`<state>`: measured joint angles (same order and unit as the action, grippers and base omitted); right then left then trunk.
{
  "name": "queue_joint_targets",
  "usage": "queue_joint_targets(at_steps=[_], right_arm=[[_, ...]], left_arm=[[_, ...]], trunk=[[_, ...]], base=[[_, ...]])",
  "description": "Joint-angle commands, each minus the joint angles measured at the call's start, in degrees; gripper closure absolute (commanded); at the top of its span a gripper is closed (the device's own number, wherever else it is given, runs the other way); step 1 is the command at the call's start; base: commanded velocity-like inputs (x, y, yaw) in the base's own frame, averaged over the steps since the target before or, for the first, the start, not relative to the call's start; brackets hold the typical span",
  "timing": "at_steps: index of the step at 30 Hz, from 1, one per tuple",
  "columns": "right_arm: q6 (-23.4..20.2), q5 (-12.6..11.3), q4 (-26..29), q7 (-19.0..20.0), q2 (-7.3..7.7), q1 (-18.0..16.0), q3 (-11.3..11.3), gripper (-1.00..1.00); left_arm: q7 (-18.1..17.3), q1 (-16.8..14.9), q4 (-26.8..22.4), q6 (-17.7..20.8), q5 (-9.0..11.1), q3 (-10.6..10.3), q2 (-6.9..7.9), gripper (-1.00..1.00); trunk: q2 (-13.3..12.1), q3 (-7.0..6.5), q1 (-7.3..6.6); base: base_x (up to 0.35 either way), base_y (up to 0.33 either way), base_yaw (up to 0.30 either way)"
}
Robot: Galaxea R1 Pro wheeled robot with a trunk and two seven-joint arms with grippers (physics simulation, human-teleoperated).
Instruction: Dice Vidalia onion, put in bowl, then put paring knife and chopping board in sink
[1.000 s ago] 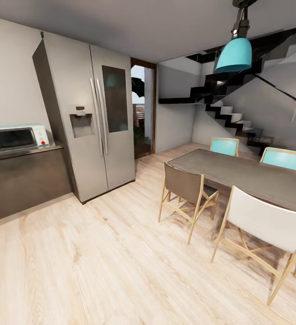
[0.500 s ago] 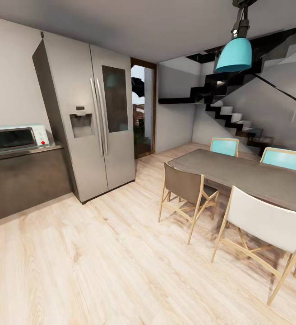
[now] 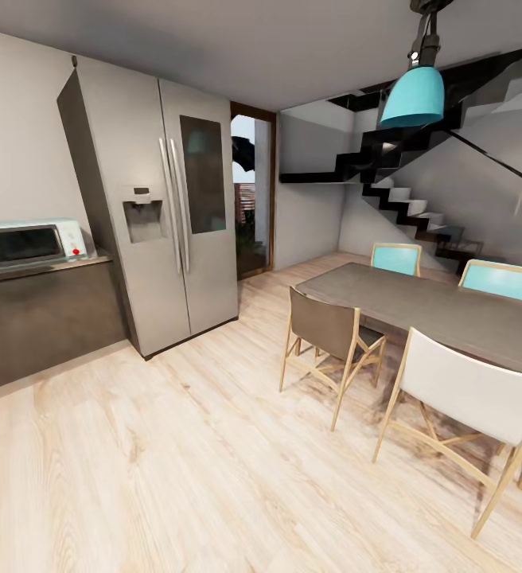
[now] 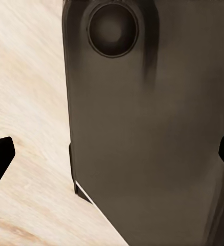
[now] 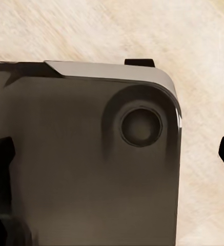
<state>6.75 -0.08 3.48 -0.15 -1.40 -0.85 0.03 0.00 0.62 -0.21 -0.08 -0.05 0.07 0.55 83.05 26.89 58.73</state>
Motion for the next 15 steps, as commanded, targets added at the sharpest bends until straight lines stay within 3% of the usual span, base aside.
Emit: queue_joint_targets(at_steps=[1, 12, 15], right_arm=[[0.8, 0.0, -0.1, 0.0, -0.02, 0.0, 0.0, -1.00], [1.8, 0.2, -0.1, 0.1, -0.01, 0.0, 0.3, -1.00], [1.8, 0.2, -0.1, 0.1, 0.08, -0.1, 0.3, -1.00]], left_arm=[[0.0, 0.0, 0.0, 0.0, 0.0, 0.0, -0.02, -1.00], [0.0, 0.0, -0.3, 0.0, 0.1, 0.2, -0.39, -1.00], [0.0, 0.0, -3.0, 0.0, 0.1, 0.2, -0.47, -1.00]], trunk=[[0.0, 0.04, 0.00], [0.0, 0.04, 0.00], [0.0, 0.04, 0.00]], base=[[0.000, 0.000, 0.000], [0.000, 0.000, 0.000], [0.000, 0.000, 0.000]])
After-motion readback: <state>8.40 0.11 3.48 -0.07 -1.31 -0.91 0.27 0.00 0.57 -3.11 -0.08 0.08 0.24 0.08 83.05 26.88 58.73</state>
